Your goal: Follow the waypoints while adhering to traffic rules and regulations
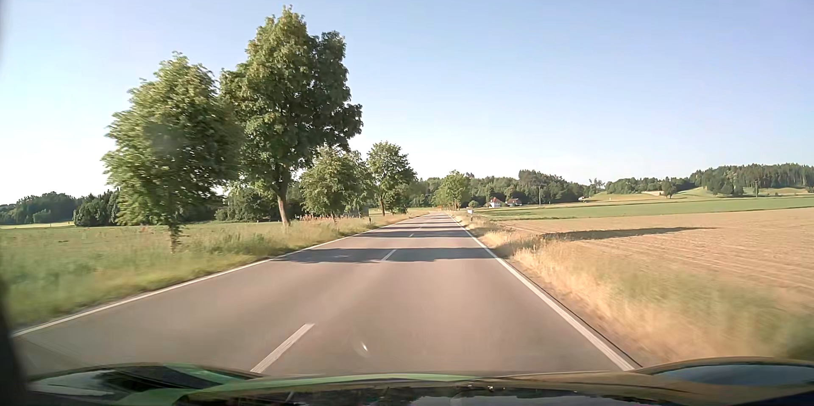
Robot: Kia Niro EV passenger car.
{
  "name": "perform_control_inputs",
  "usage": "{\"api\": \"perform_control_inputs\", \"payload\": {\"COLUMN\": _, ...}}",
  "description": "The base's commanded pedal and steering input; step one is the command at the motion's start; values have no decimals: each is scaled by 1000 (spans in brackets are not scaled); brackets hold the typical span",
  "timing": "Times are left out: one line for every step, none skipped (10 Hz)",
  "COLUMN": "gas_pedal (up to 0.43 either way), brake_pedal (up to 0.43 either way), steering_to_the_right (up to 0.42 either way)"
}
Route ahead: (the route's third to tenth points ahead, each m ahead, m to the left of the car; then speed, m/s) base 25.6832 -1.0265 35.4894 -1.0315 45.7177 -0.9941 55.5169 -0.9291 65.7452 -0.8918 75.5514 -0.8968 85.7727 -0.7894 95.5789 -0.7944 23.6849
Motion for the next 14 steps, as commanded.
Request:
{"api": "perform_control_inputs", "payload": {"gas_pedal": 331, "brake_pedal": 0, "steering_to_the_right": 1}}
{"api": "perform_control_inputs", "payload": {"gas_pedal": 331, "brake_pedal": 0, "steering_to_the_right": 1}}
{"api": "perform_control_inputs", "payload": {"gas_pedal": 287, "brake_pedal": 0, "steering_to_the_right": 1}}
{"api": "perform_control_inputs", "payload": {"gas_pedal": 228, "brake_pedal": 0, "steering_to_the_right": 1}}
{"api": "perform_control_inputs", "payload": {"gas_pedal": 228, "brake_pedal": 0, "steering_to_the_right": 1}}
{"api": "perform_control_inputs", "payload": {"gas_pedal": 228, "brake_pedal": 0, "steering_to_the_right": 1}}
{"api": "perform_control_inputs", "payload": {"gas_pedal": 228, "brake_pedal": 0, "steering_to_the_right": 1}}
{"api": "perform_control_inputs", "payload": {"gas_pedal": 228, "brake_pedal": 0, "steering_to_the_right": 0}}
{"api": "perform_control_inputs", "payload": {"gas_pedal": 240, "brake_pedal": 0, "steering_to_the_right": -1}}
{"api": "perform_control_inputs", "payload": {"gas_pedal": 260, "brake_pedal": 0, "steering_to_the_right": -2}}
{"api": "perform_control_inputs", "payload": {"gas_pedal": 260, "brake_pedal": 0, "steering_to_the_right": -2}}
{"api": "perform_control_inputs", "payload": {"gas_pedal": 268, "brake_pedal": 0, "steering_to_the_right": -2}}
{"api": "perform_control_inputs", "payload": {"gas_pedal": 280, "brake_pedal": 0, "steering_to_the_right": -3}}
{"api": "perform_control_inputs", "payload": {"gas_pedal": 280, "brake_pedal": 0, "steering_to_the_right": -4}}
